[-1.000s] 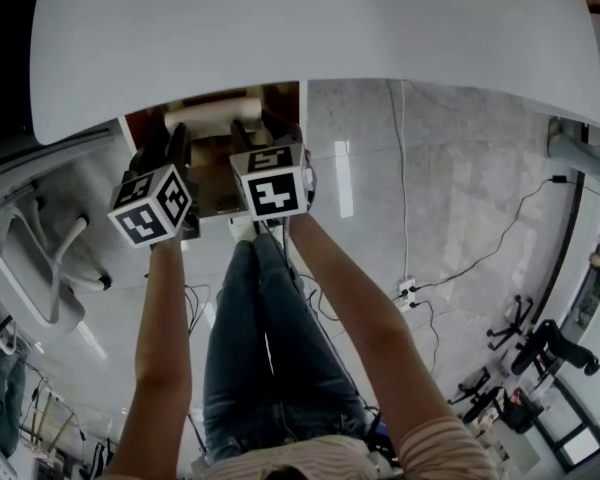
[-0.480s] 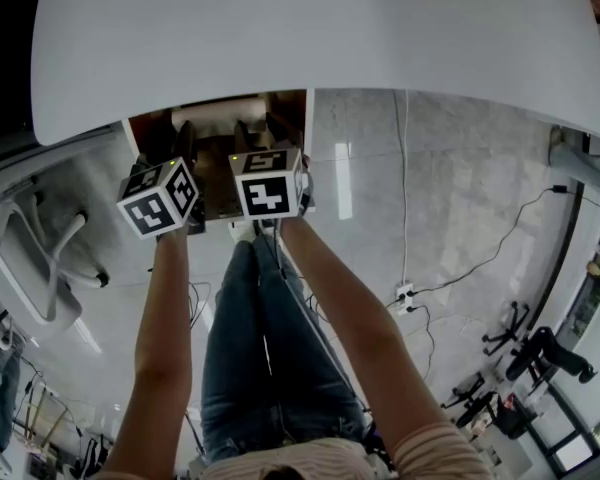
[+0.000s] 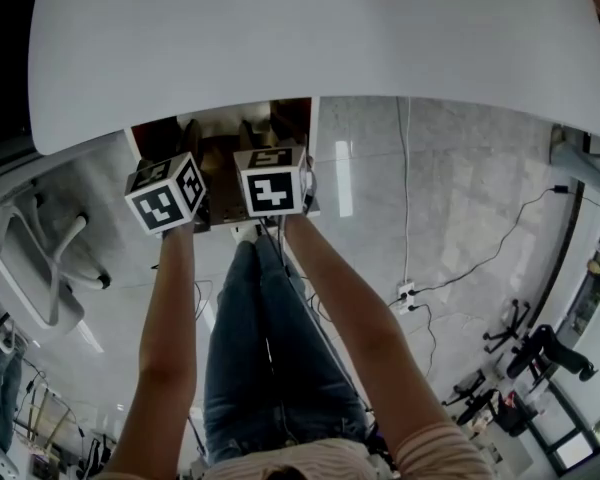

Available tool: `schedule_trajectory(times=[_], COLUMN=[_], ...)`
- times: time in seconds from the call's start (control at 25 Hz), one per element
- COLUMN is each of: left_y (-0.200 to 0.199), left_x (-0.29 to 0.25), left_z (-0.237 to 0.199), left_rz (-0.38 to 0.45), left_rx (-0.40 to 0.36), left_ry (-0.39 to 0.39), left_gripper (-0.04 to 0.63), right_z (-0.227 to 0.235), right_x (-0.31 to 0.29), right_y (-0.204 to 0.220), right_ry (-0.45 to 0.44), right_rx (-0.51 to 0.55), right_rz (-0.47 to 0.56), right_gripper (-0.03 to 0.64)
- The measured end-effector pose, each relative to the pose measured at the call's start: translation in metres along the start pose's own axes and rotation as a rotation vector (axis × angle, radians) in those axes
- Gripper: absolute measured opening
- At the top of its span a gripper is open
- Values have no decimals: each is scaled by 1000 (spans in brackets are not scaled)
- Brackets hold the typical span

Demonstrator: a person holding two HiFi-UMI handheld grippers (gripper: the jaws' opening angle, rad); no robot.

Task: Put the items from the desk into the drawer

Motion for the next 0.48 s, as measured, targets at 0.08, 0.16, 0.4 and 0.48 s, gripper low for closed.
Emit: schedule_trajectory(times=[0.08,0.16,0.4,0.48], left_y=[1,2,5,6], left_x=[0,1,1,1], left_z=[-1,0,0,1], left_rz=[-4,-7,-24,-21], left_rx=[-6,-6,6,13], left_ry=[-2,-2,-13,-15], left_gripper=[126,126,126,126], right_z=[-2,-1,-2,-1], right_x=[-1,0,0,-1], right_y=[0,1,2,1], right_ry=[4,8,20,23], right_rx=[3,6,17,21], right_rz=[-9,-15,-20,-16], right_gripper=[173,173,173,173])
Point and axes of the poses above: the fingertips, and each gripper's own axes: x backward along the fingers, z to its right, y out of its underside, the point moved 9 cm from there along x, backward along the fingers, and after that the axes turned 11 degrees about y, right-handed, at the moved point
